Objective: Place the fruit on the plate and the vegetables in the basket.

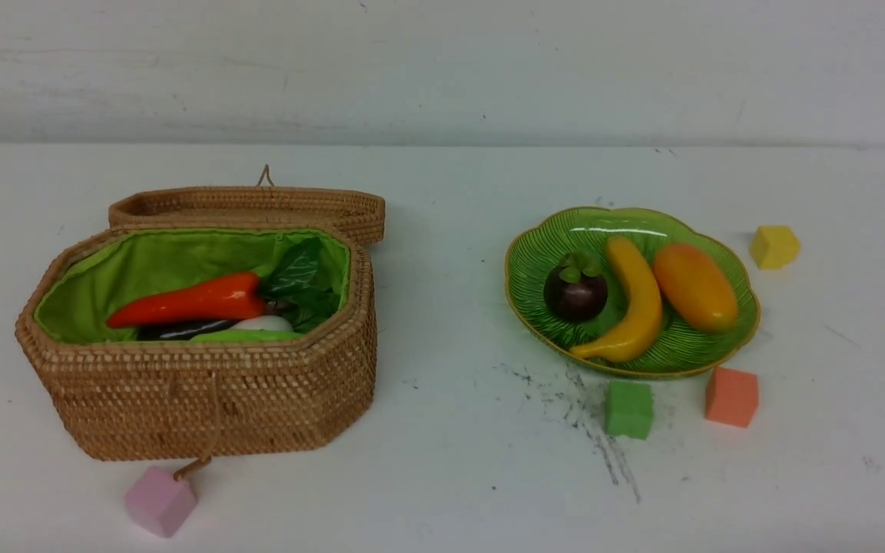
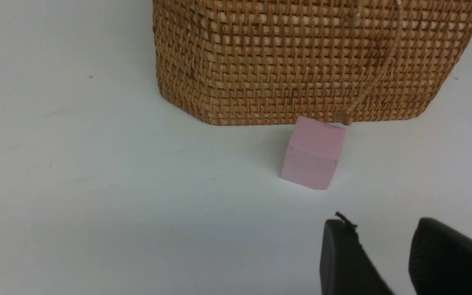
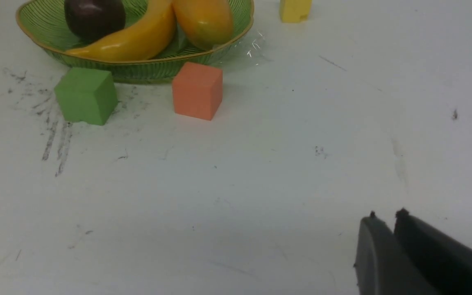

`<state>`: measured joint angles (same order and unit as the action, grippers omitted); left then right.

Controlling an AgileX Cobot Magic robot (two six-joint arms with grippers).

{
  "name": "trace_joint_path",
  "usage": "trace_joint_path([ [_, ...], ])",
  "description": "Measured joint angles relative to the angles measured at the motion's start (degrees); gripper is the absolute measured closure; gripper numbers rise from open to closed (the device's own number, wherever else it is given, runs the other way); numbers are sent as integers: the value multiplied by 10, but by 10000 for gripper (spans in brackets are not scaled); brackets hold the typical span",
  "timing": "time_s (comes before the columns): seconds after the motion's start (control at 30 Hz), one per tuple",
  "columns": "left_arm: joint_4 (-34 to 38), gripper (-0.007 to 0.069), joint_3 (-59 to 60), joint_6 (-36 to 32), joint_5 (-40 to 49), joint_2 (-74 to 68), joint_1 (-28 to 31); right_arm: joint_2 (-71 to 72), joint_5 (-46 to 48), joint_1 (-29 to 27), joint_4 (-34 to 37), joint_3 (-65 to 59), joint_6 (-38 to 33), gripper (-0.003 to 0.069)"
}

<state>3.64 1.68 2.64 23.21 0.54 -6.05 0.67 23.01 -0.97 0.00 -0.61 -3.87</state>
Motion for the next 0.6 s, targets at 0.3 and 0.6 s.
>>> trace_joint_path([
  [0.3, 0, 386, 0, 0, 0, 0, 0, 0, 0, 0, 0, 0, -1, 571],
  [0.6, 0, 386, 0, 0, 0, 0, 0, 0, 0, 0, 0, 0, -1, 560],
])
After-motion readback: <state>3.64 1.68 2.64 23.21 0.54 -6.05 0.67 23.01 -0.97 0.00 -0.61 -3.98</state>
